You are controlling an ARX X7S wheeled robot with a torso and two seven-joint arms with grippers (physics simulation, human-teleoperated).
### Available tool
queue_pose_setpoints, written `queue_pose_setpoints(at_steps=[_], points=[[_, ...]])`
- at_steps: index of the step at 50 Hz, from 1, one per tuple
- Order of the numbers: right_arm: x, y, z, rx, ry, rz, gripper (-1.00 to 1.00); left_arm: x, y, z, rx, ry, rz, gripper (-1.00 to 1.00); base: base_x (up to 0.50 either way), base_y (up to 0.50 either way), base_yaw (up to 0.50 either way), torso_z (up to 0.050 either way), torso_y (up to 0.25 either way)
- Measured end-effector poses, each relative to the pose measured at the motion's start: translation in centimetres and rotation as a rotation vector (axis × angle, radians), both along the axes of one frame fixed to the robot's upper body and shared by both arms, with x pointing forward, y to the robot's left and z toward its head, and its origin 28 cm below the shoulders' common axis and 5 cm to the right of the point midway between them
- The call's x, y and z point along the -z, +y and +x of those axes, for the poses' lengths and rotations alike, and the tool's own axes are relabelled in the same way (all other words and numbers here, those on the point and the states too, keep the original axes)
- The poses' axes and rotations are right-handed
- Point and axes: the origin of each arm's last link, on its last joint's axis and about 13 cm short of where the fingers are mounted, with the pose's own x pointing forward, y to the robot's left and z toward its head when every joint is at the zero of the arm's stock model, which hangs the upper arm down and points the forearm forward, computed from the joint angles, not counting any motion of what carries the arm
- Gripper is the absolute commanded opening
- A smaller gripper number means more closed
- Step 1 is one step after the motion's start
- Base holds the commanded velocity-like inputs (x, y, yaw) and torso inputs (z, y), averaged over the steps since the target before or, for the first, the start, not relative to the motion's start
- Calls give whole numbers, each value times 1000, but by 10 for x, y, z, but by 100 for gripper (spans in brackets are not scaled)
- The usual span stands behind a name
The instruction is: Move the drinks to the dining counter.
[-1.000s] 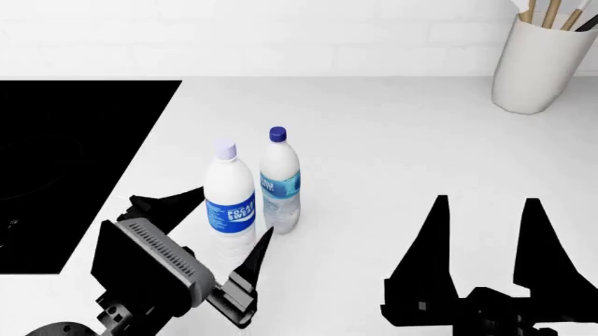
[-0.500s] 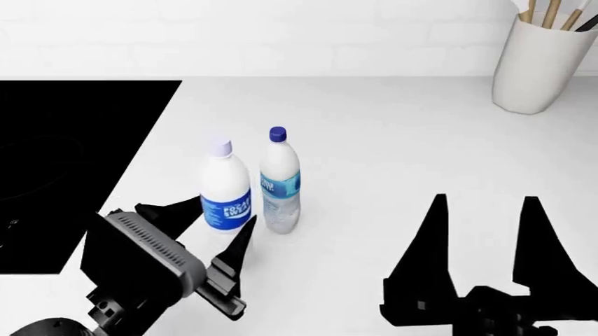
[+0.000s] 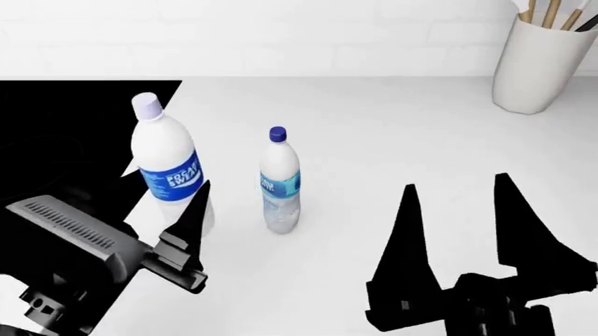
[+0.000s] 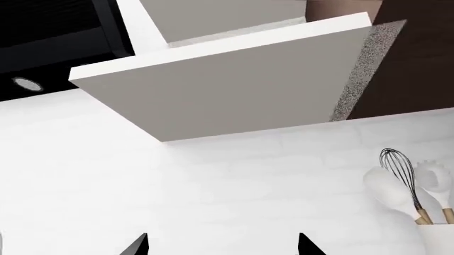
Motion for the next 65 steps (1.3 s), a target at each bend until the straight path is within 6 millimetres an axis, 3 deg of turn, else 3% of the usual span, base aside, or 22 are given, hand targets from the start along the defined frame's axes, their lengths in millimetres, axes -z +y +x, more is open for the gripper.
queue_pose_setpoints(at_steps=[35, 65], points=[[-15, 7, 18, -276, 215, -193, 100, -9, 10, -12, -51, -62, -16, -100, 0, 0, 0, 0, 0], [-23, 5, 17, -409, 283, -249, 100, -7, 10, -12, -46, -55, -16, -100, 0, 0, 0, 0, 0]])
